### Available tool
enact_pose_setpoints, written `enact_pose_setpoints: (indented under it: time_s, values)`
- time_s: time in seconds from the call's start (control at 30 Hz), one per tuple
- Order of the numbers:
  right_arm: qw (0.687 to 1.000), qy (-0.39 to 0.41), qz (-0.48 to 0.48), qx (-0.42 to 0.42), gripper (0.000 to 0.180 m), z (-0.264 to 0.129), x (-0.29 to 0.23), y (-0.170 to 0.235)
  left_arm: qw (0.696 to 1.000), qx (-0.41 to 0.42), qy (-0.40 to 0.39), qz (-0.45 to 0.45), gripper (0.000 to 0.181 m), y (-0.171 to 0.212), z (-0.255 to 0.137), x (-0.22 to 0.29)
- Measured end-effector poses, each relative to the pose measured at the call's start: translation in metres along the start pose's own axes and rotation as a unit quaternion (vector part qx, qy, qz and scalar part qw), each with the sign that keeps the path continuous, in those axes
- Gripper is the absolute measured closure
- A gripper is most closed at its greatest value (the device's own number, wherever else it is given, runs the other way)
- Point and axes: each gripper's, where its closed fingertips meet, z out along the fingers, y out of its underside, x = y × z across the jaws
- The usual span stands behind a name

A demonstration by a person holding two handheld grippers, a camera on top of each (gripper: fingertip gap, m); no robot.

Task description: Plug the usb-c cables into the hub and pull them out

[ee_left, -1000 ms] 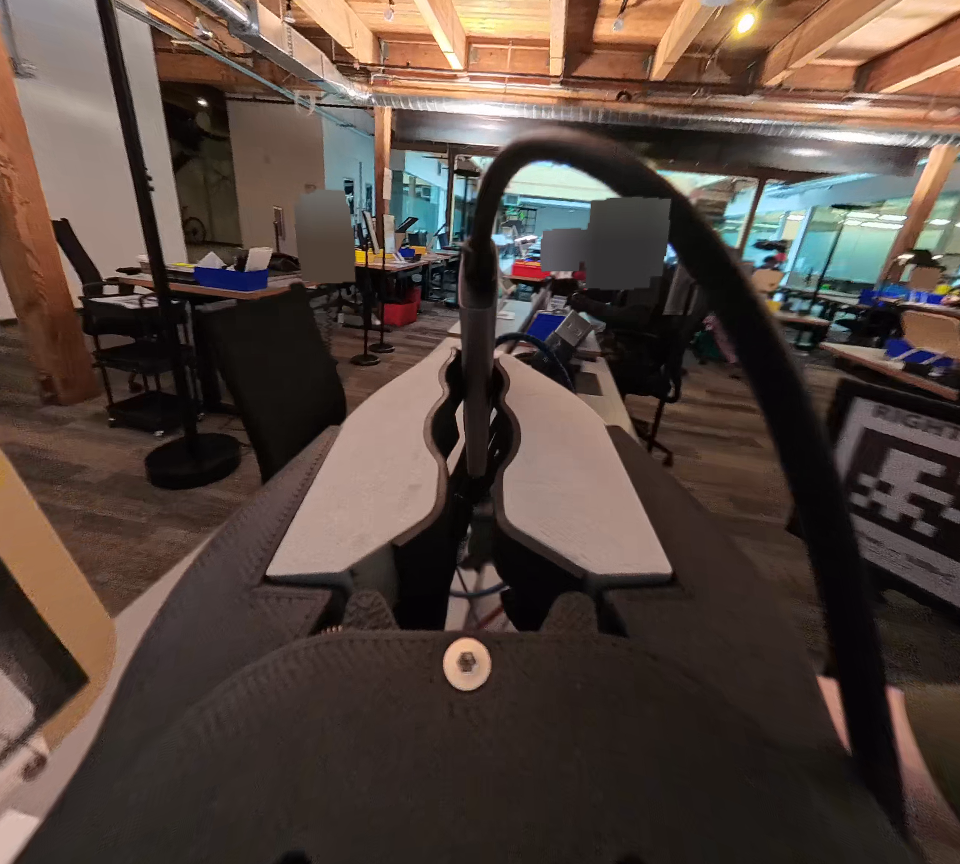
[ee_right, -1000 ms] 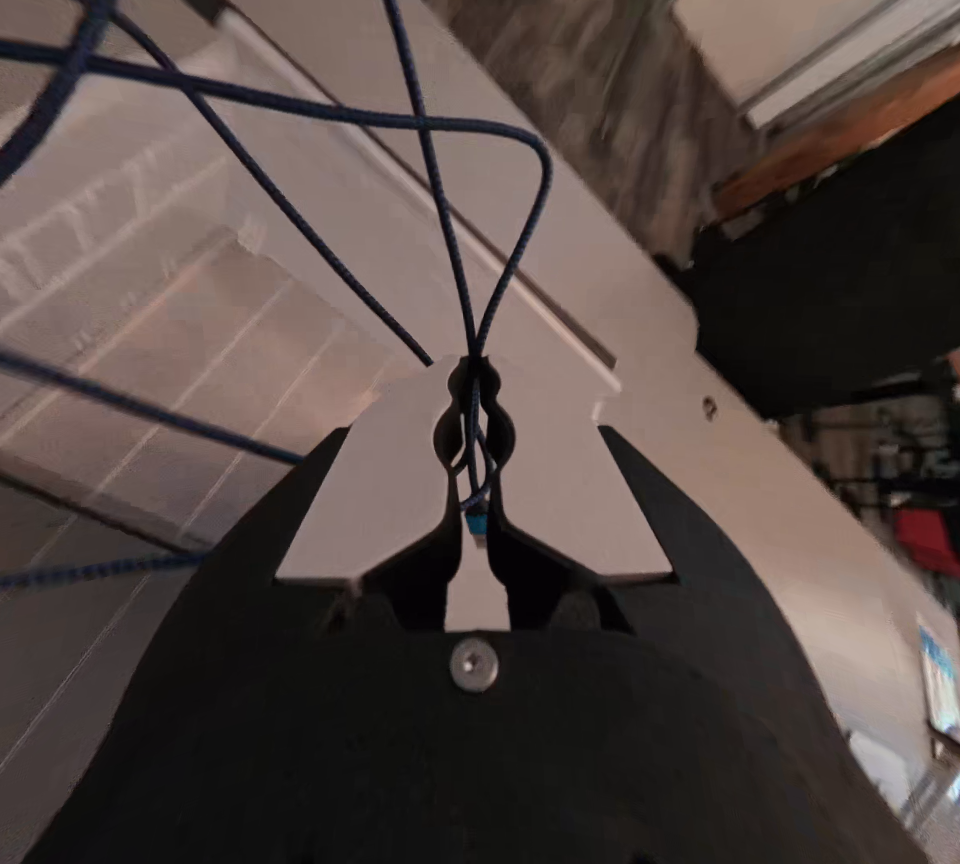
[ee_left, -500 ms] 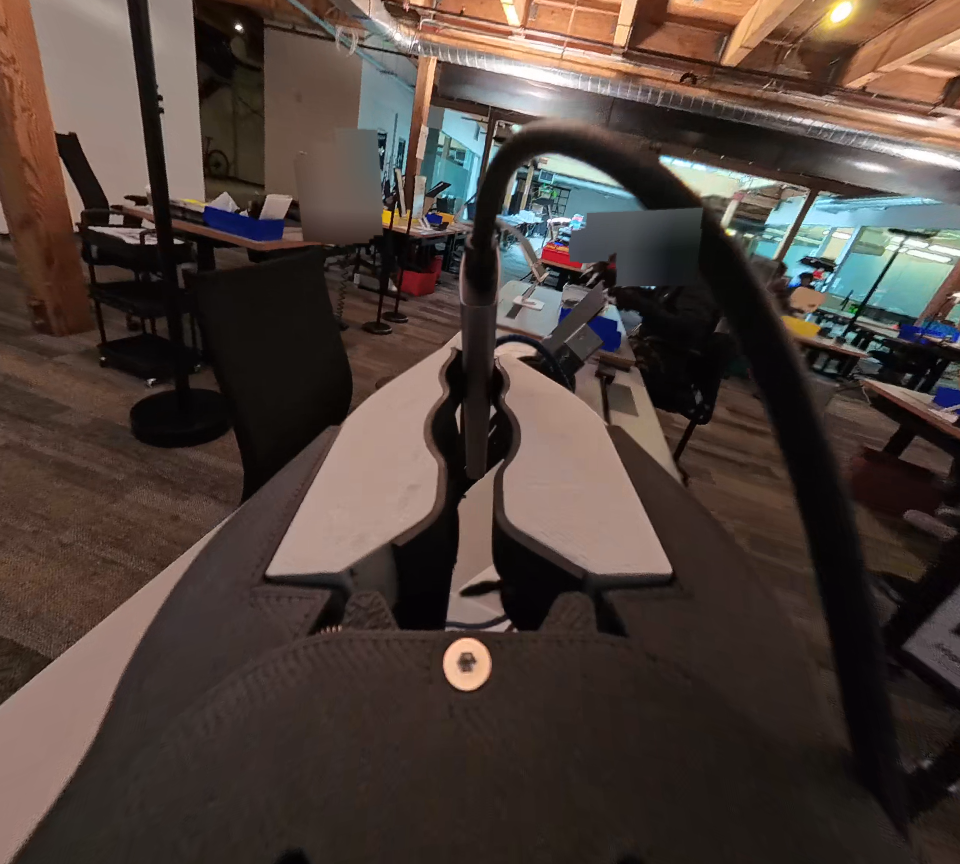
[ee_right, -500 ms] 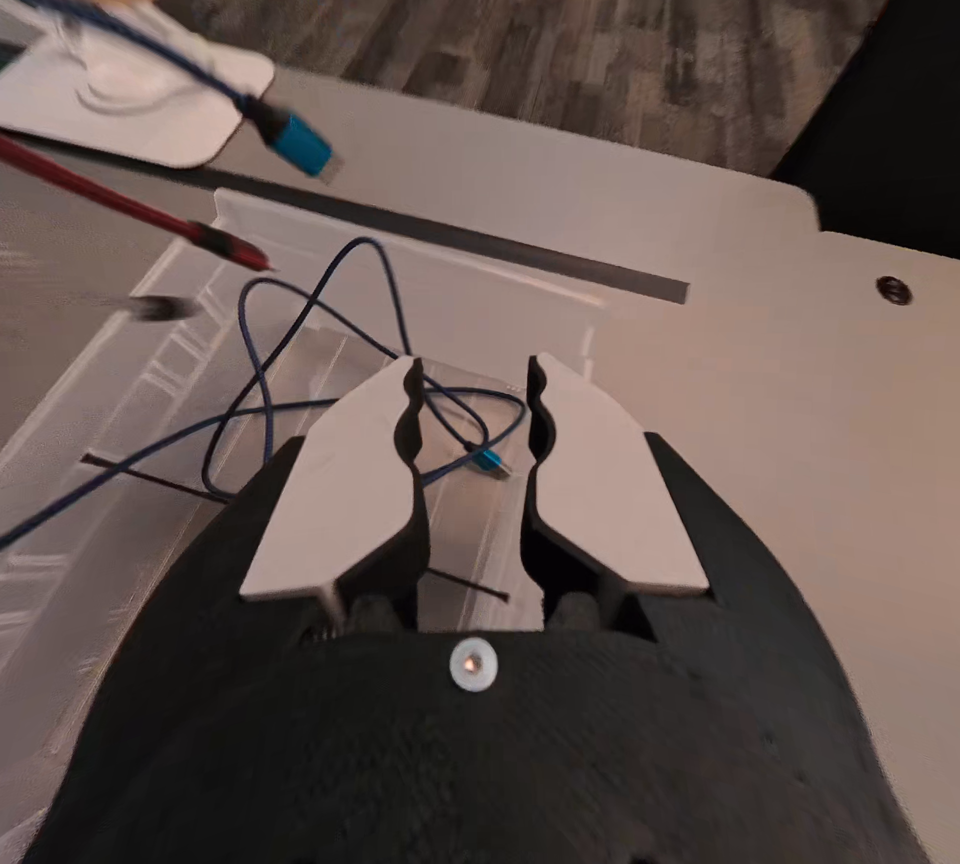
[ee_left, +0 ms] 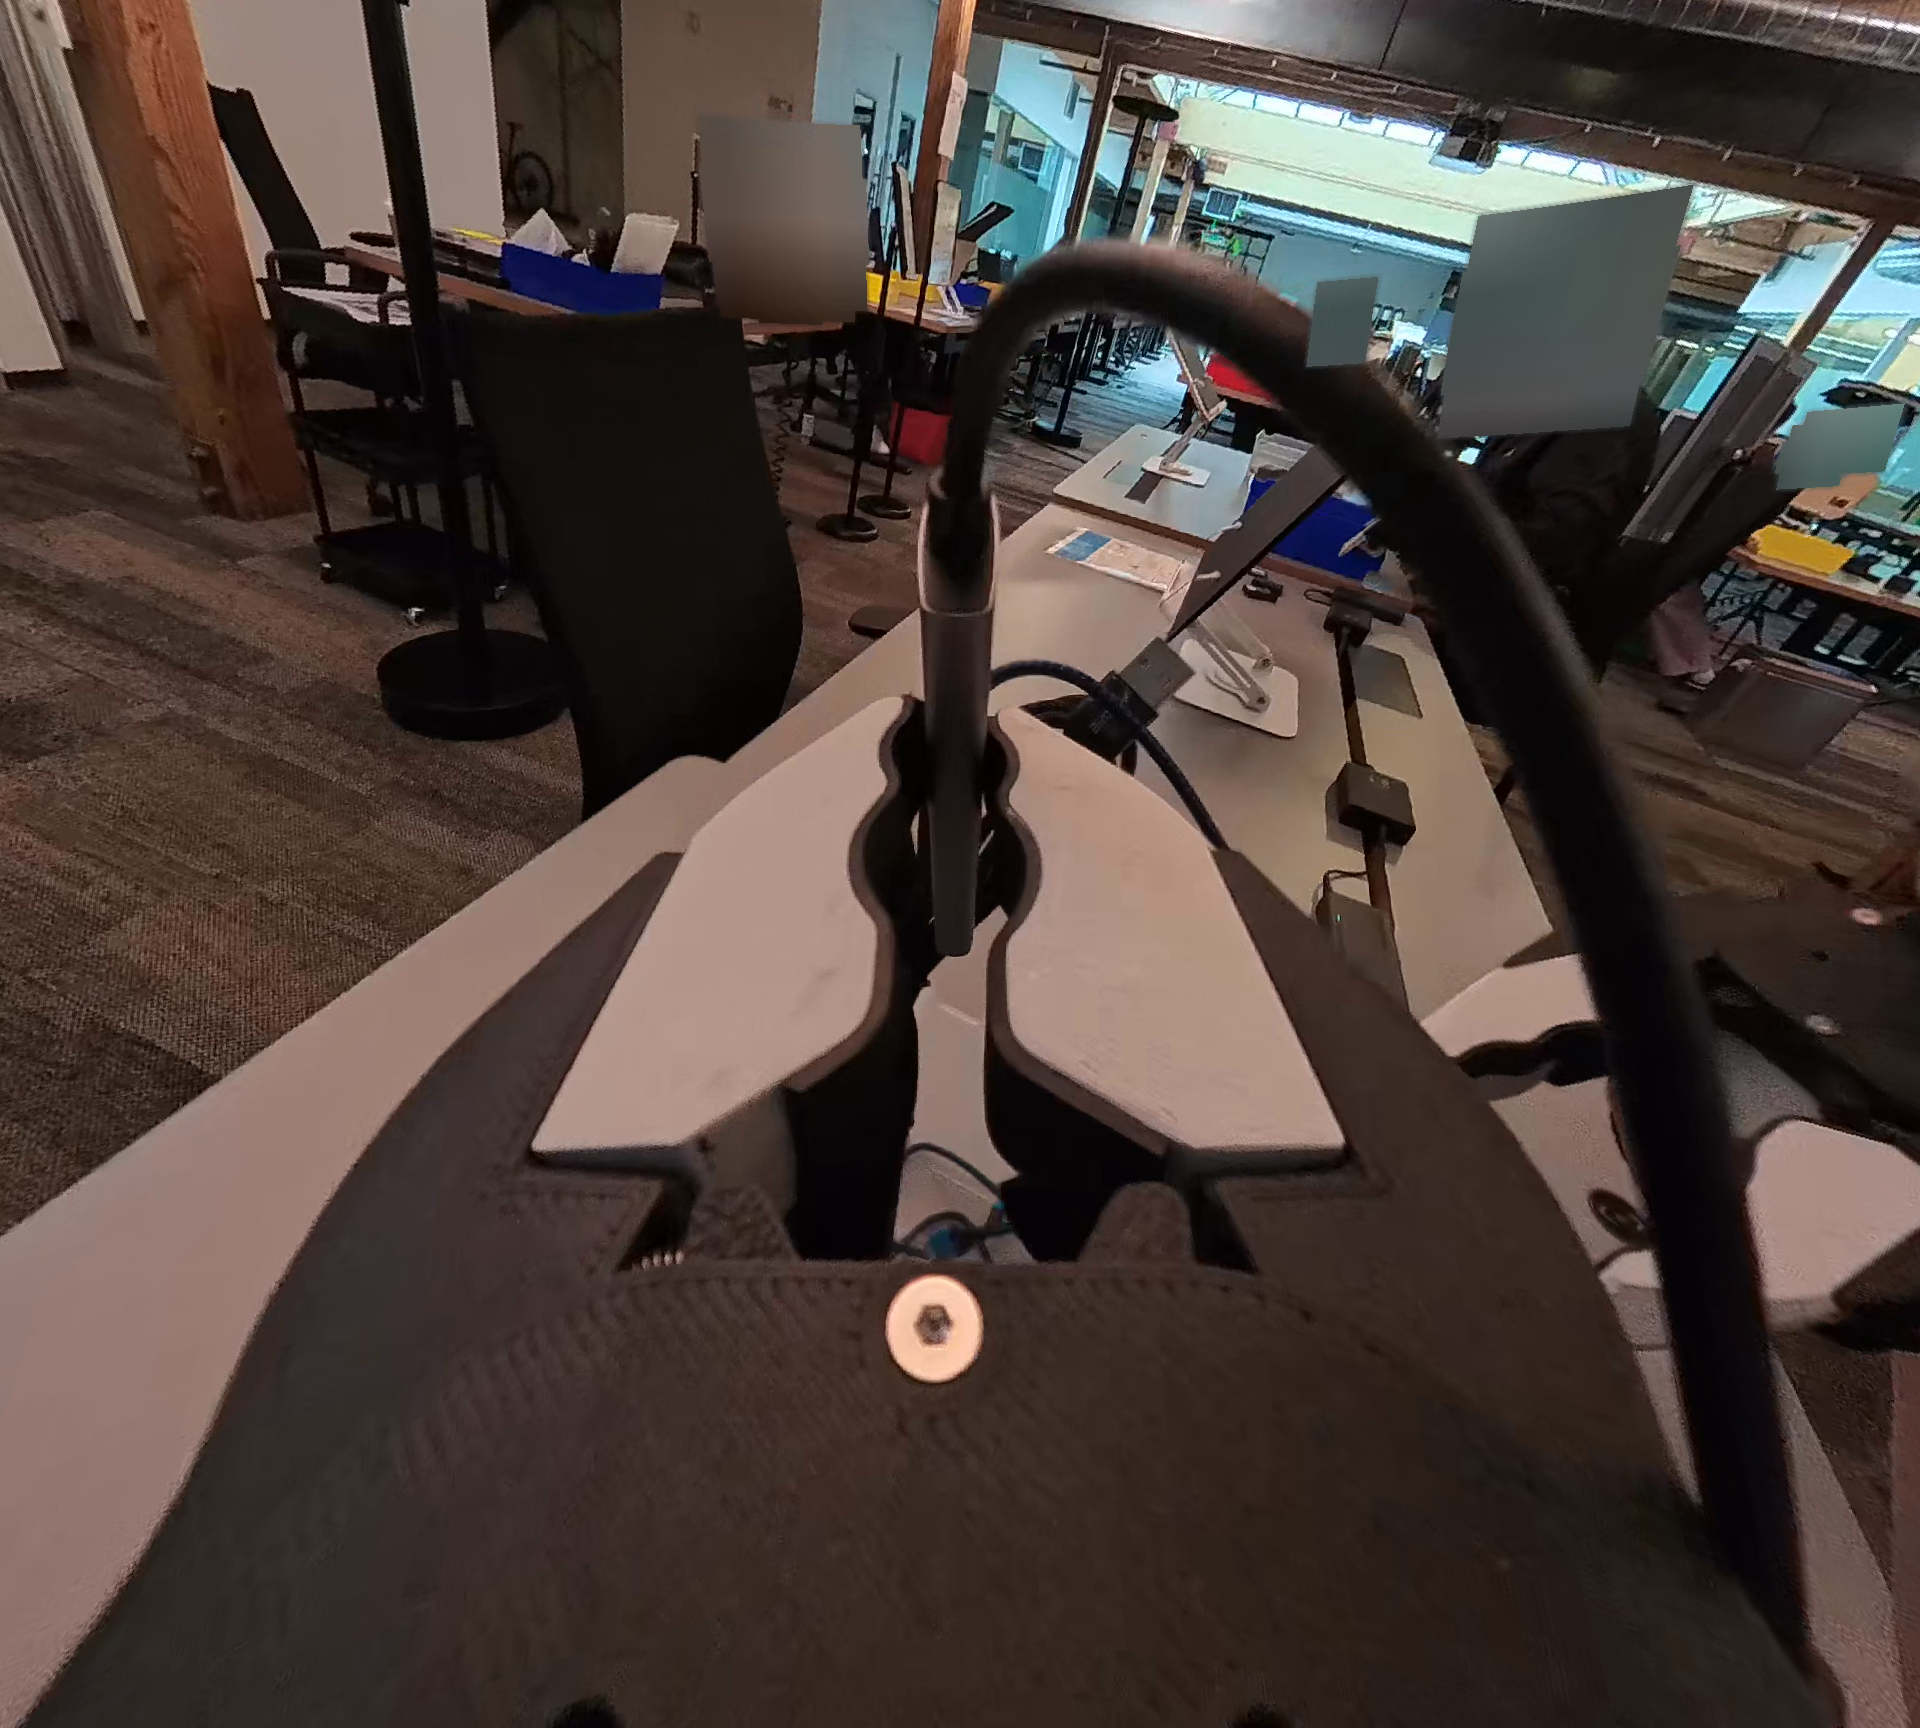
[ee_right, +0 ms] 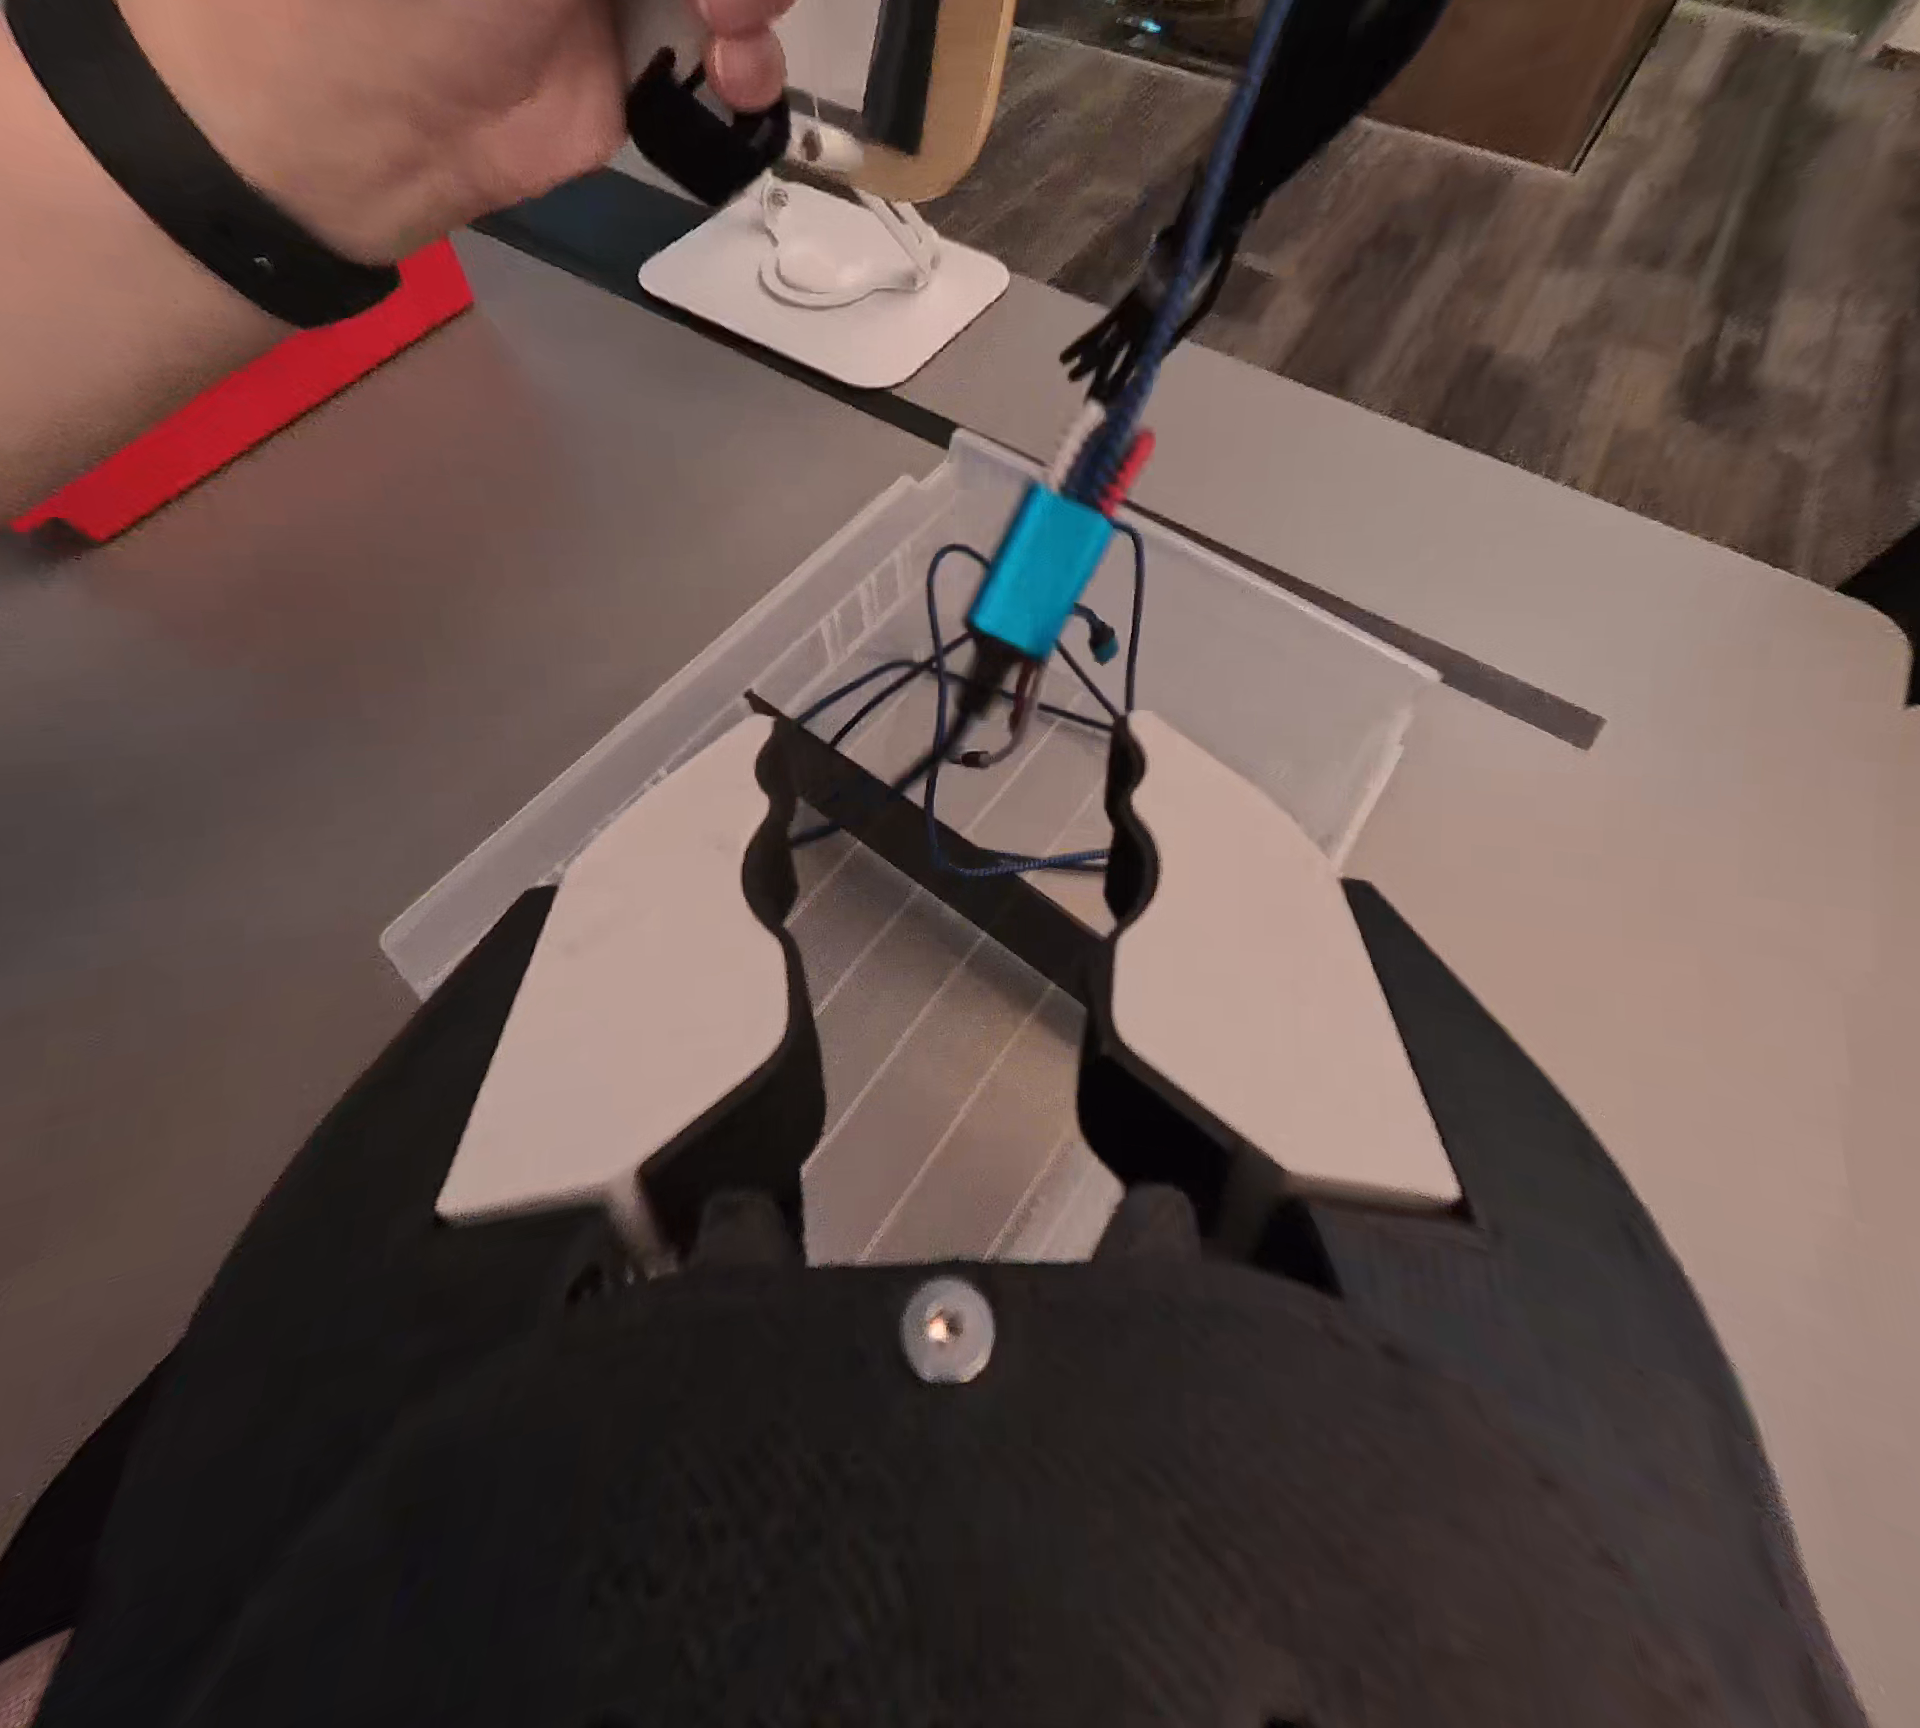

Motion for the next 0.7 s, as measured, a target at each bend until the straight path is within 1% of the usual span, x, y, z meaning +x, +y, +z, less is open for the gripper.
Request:
enact_pose_setpoints:
  time_s: [0.03,0.1,0.13,0.2,0.23,0.3,0.33,0.4,0.47,0.57,0.63,0.7]
  values:
    - [1.000,-0.001,-0.006,0.007,0.121,0.002,-0.003,-0.004,1.000,-0.004,-0.001,-0.002,0.172,0.004,0.000,0.000]
    - [1.000,-0.012,-0.006,0.027,0.119,0.011,-0.004,-0.013,1.000,-0.012,0.006,-0.010,0.172,0.010,0.000,0.005]
    - [1.000,0.002,0.002,0.021,0.127,0.016,0.004,-0.011,1.000,-0.020,0.011,-0.014,0.172,0.014,0.000,0.008]
    - [0.999,0.040,0.019,-0.015,0.161,0.027,0.027,0.003,0.999,-0.044,0.027,-0.015,0.172,0.025,-0.002,0.017]
    - [0.997,0.057,0.032,-0.029,0.166,0.031,0.039,0.011,0.998,-0.061,0.031,-0.014,0.172,0.031,-0.003,0.021]
    - [0.994,0.084,0.055,-0.033,0.167,0.037,0.061,0.023,0.995,-0.095,0.029,-0.007,0.171,0.045,-0.006,0.023]
    - [0.993,0.093,0.062,-0.026,0.167,0.041,0.070,0.027,0.993,-0.111,0.030,-0.003,0.168,0.052,-0.008,0.024]
    - [0.991,0.111,0.079,0.006,0.168,0.048,0.088,0.030,0.989,-0.144,0.029,0.008,0.171,0.068,-0.012,0.023]
    - [0.985,0.119,0.115,0.055,0.168,0.052,0.100,0.024,0.983,-0.179,0.019,0.030,0.171,0.085,-0.018,0.019]
    - [0.968,0.114,0.150,0.164,0.169,0.053,0.104,-0.006,0.977,-0.205,0.004,0.062,0.171,0.103,-0.028,0.014]
    - [0.961,0.137,0.127,0.206,0.169,0.059,0.102,-0.022,0.975,-0.215,0.008,0.063,0.171,0.112,-0.034,0.013]
    - [0.965,0.177,0.065,0.185,0.169,0.075,0.099,-0.023,0.974,-0.222,0.021,0.049,0.171,0.120,-0.037,0.014]
